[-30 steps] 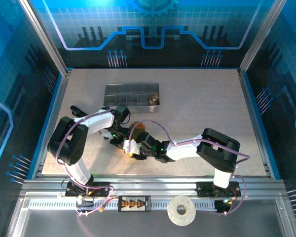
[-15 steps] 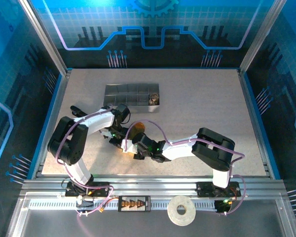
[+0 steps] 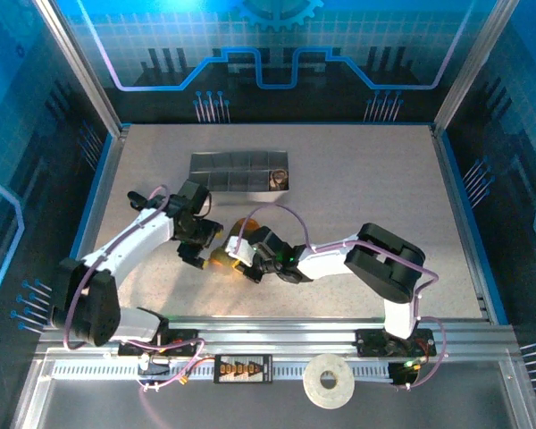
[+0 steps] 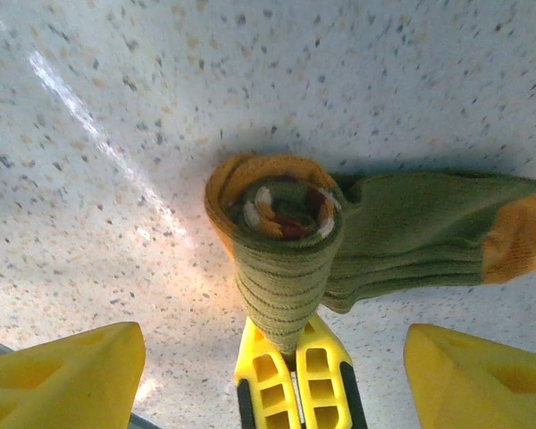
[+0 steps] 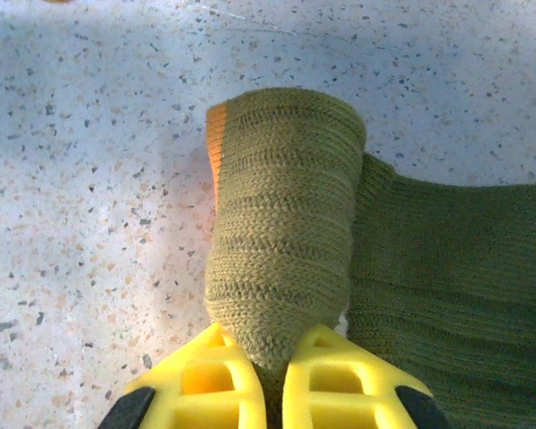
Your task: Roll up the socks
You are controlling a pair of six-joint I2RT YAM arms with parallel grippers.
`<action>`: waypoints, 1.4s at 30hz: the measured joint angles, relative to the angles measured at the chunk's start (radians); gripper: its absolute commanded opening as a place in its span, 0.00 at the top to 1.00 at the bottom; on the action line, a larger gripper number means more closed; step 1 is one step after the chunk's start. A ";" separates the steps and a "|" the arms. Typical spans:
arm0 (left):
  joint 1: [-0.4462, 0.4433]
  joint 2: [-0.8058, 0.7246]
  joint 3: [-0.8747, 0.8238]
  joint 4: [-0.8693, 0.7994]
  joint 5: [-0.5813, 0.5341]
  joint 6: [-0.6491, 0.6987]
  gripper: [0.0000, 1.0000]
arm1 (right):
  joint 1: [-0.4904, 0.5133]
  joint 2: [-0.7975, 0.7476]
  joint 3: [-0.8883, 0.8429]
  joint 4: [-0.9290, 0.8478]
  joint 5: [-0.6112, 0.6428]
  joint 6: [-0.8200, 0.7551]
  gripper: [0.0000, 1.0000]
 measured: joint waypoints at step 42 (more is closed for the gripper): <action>-0.034 0.190 -0.144 0.408 0.004 0.129 0.75 | -0.225 0.237 0.313 -0.250 -0.591 0.332 1.00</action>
